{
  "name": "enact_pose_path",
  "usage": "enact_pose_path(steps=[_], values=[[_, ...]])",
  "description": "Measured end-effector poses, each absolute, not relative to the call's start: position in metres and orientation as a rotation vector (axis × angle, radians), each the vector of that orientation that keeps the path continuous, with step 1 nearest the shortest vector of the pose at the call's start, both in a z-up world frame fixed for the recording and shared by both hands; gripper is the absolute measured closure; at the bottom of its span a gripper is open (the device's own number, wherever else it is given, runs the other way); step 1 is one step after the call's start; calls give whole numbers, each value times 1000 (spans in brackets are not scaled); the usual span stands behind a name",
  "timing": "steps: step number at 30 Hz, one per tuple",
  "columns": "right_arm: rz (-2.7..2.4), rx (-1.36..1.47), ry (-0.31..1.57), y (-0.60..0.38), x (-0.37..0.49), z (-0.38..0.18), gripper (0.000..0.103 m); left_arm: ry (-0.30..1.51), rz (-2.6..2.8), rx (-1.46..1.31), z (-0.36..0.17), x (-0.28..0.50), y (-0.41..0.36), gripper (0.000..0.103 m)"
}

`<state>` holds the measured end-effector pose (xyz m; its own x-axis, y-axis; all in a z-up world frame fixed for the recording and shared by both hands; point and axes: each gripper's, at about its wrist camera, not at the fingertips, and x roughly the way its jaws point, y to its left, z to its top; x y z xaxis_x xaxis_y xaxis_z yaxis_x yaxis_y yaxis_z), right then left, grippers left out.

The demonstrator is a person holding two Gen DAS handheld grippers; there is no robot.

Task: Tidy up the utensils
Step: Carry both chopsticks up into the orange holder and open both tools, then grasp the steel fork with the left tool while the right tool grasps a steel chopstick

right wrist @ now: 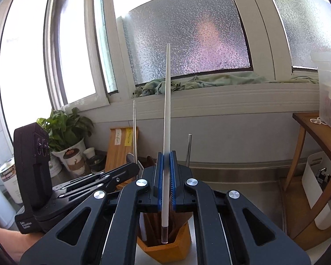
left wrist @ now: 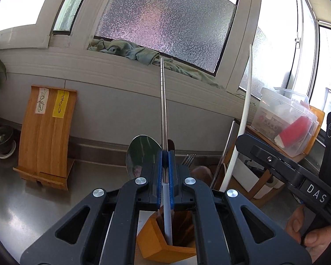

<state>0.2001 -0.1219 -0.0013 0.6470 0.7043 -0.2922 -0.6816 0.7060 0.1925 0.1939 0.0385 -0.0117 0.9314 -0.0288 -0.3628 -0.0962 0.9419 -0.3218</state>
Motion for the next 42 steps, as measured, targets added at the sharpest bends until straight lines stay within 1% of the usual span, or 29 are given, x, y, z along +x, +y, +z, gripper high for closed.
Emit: enact_pose_path(steps=[9, 19, 24, 27, 29, 30, 31, 32, 33, 34, 35, 36, 37, 38, 39, 40, 41, 42], values=[[795, 26, 410, -119, 192, -23, 97, 375, 27, -350, -13, 190, 42, 99], [809, -64, 512, -126, 183, -53, 97, 454, -104, -322, -35, 191, 38, 99], [807, -45, 542, -131, 187, -54, 96, 472, -149, -354, -38, 192, 41, 98], [810, -73, 551, -127, 185, -55, 94, 495, -163, -327, -38, 192, 39, 98], [799, -80, 556, -128, 182, -56, 94, 502, -156, -314, -39, 190, 37, 94], [796, -79, 560, -129, 181, -56, 93, 500, -148, -317, -39, 189, 37, 89], [792, -80, 563, -130, 180, -55, 93, 495, -140, -326, -38, 186, 38, 81], [790, -83, 564, -131, 179, -55, 91, 490, -129, -333, -37, 183, 40, 77], [788, -86, 562, -132, 177, -54, 81, 487, -119, -341, -36, 180, 42, 68], [787, -87, 559, -134, 175, -53, 75, 482, -111, -345, -34, 177, 43, 65], [787, -86, 554, -137, 172, -51, 60, 482, -102, -342, -31, 173, 44, 63], [784, -90, 547, -140, 169, -50, 53, 479, -95, -340, -29, 170, 45, 59], [780, -96, 545, -143, 166, -49, 52, 477, -82, -336, -27, 166, 46, 52], [774, -102, 546, -147, 164, -48, 51, 478, -64, -328, -25, 161, 47, 48], [766, -104, 548, -151, 161, -47, 48, 481, -45, -324, -23, 156, 49, 40], [757, -105, 551, -156, 159, -47, 46, 489, -22, -318, -21, 152, 51, 36], [746, -104, 557, -161, 158, -47, 39, 501, -1, -313, -21, 147, 52, 34], [735, -100, 565, -166, 156, -47, 30, 519, 21, -310, -20, 143, 53, 27]])
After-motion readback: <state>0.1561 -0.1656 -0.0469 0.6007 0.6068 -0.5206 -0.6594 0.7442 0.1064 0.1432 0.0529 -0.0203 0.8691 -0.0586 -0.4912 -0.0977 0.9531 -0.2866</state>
